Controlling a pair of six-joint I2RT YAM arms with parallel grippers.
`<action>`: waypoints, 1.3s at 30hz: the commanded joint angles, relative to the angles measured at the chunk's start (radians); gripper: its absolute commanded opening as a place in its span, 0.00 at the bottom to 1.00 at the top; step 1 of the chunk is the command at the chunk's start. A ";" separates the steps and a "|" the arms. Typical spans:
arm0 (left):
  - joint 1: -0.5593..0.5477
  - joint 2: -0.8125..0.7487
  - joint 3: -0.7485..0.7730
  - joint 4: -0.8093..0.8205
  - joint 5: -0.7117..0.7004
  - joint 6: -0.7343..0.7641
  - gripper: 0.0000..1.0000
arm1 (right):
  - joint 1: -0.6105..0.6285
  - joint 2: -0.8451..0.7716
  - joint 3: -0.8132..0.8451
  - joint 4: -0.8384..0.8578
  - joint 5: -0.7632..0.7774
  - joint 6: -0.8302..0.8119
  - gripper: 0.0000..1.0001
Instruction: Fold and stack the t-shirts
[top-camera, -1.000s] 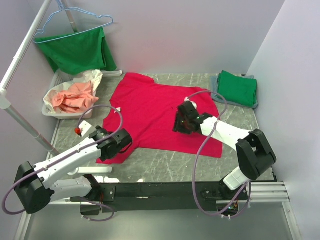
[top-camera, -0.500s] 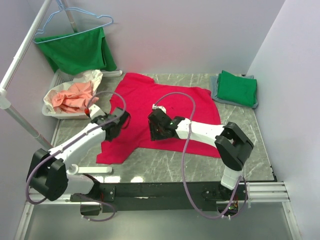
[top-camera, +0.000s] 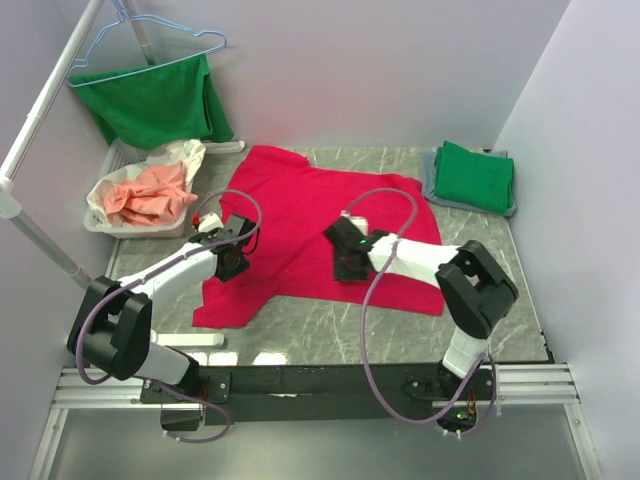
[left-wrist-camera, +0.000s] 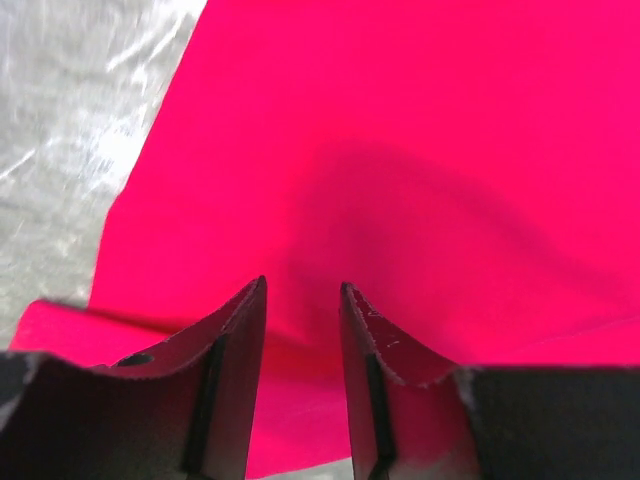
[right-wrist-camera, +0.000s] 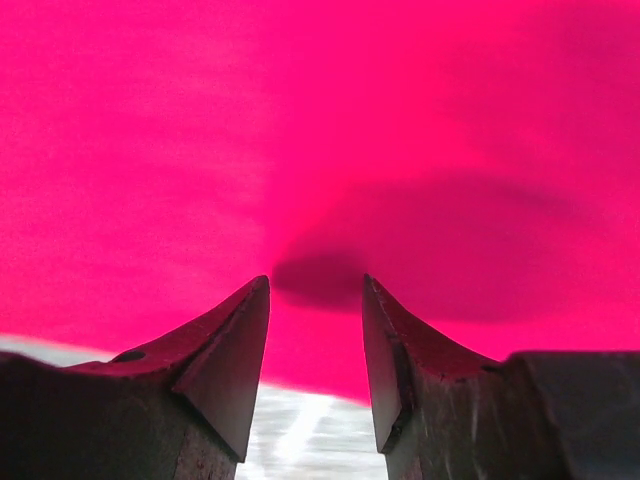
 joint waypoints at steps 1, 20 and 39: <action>-0.003 -0.026 -0.036 0.005 0.064 0.041 0.40 | -0.076 -0.127 -0.082 -0.008 0.030 0.018 0.50; -0.005 0.013 -0.205 -0.024 0.089 -0.098 0.38 | -0.173 -0.137 -0.229 0.078 -0.163 0.018 0.49; -0.105 -0.240 -0.268 -0.258 0.121 -0.304 0.32 | -0.157 -0.193 -0.366 0.038 -0.237 0.087 0.47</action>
